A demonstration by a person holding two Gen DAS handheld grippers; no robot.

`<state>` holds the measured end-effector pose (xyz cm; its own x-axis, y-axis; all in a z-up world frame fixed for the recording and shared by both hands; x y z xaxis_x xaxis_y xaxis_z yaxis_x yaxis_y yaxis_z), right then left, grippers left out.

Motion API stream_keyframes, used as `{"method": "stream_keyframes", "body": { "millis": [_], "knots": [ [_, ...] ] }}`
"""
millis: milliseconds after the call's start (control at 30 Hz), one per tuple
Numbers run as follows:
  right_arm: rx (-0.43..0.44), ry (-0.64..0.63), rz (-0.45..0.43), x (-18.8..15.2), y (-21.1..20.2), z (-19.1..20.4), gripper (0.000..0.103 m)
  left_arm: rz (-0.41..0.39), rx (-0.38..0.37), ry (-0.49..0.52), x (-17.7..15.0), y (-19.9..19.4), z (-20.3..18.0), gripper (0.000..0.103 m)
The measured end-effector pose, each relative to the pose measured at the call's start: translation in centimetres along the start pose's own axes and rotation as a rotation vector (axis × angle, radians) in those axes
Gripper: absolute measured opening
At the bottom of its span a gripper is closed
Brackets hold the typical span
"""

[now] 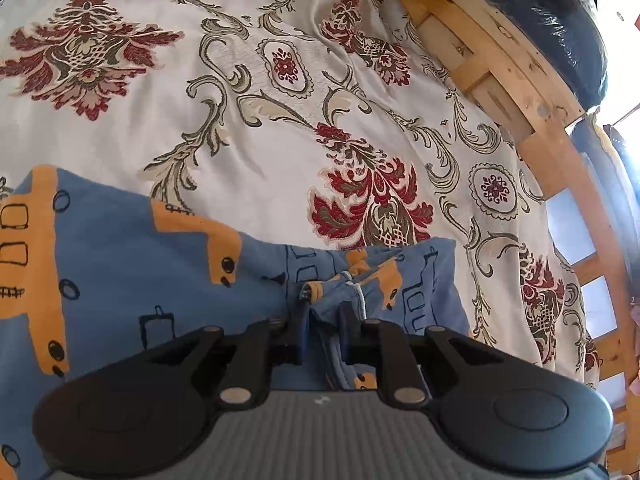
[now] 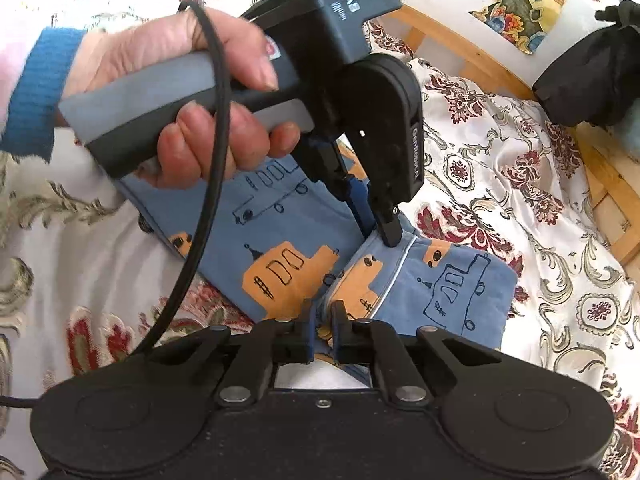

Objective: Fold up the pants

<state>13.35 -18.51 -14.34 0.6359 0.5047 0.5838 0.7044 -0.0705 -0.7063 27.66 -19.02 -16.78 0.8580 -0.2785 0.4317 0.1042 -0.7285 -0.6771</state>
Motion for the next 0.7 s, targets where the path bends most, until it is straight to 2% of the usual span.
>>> {"method": "stream_keyframes", "body": {
  "millis": [100,333,400,533,633,700],
  "knots": [
    [0.025,0.03,-0.005,0.4,-0.6,0.2,0.006,0.005,0.002,-0.005,-0.2,-0.5,0.0,0.015],
    [0.033,0.009,-0.022,1.0,-0.9,1.4,0.006,0.014,0.038,0.015,-0.5,-2.4,0.7,0.014],
    [0.01,0.002,-0.03,1.0,-0.9,1.2,0.006,0.002,0.03,0.022,-0.5,-2.7,0.7,0.014],
    [-0.082,-0.002,-0.018,0.3,-0.5,0.4,0.007,-0.051,-0.01,0.097,0.2,-2.7,-0.9,0.014],
    [-0.089,0.023,-0.002,0.1,0.2,-0.1,0.011,-0.062,-0.015,0.146,1.2,-2.0,-2.2,0.015],
    [-0.07,0.042,0.006,0.0,0.4,0.0,0.019,-0.048,0.006,0.181,1.4,-1.4,-2.5,0.015]
  ]
}}
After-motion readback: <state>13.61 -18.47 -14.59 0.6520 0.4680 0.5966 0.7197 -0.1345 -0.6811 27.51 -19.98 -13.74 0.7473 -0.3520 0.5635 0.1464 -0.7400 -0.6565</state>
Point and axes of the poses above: each gripper's, at about its wrist camera, not at the fingertips, and y roughly the way its jaws point, z to its left, x to its top, the point moved 9 cm from there along y, roughly the way its jaws point, and after that the axes turned 2 degrees about -x, right-handed, at the moved point
